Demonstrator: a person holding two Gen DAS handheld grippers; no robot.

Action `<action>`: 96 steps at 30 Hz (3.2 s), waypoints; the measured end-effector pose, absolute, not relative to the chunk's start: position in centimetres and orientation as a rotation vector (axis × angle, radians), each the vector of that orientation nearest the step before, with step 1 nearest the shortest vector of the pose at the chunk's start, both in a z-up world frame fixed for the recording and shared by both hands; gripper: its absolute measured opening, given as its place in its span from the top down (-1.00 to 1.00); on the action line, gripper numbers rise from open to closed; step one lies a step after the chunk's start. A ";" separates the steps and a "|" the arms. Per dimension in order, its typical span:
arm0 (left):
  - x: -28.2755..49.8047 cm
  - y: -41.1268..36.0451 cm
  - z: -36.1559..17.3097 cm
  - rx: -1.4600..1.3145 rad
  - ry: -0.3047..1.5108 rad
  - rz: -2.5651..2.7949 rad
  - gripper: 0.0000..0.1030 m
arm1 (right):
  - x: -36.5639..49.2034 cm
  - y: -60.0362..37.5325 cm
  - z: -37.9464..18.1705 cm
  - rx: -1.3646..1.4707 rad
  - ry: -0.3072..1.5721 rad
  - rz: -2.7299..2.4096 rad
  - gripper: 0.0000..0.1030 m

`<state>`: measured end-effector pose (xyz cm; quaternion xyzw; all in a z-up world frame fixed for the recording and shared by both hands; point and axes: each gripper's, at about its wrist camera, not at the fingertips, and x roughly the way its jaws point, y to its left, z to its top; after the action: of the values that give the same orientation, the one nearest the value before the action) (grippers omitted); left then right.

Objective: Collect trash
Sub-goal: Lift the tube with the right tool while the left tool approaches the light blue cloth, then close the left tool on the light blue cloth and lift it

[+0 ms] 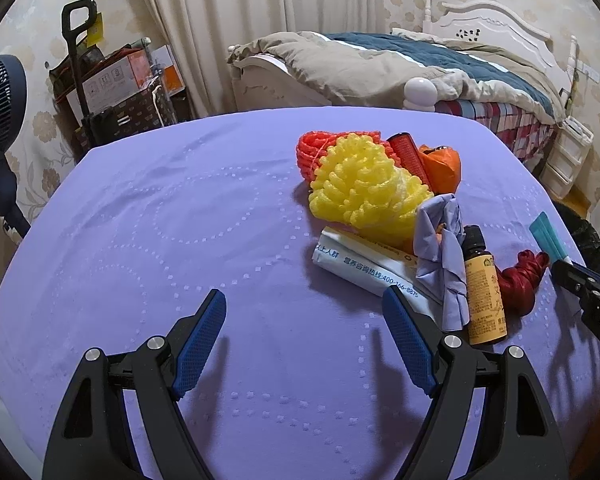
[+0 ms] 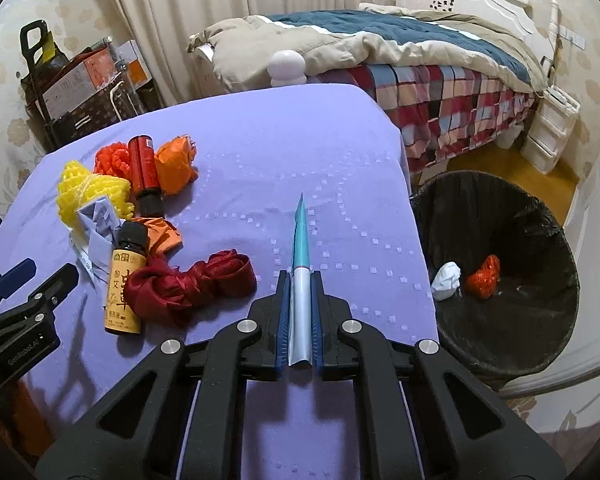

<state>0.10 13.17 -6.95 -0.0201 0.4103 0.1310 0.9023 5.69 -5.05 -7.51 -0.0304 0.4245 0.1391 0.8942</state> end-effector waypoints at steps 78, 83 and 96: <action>1.0 12.1 -6.6 -0.094 0.833 0.143 0.13 | 6.4 -4.3 -7.8 -0.066 0.893 0.323 0.79; 0.3 13.7 -6.6 -0.111 0.830 0.180 0.11 | 6.4 -4.3 -7.8 -0.067 0.893 0.322 0.79; -0.1 13.5 -7.0 -0.142 0.853 0.182 -0.16 | 6.5 -4.4 -7.7 -0.072 0.892 0.321 0.79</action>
<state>-0.12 13.55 -7.02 -0.0686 0.4128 0.0882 0.9039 6.52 -4.41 -7.71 -0.0347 0.4292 0.1543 0.8892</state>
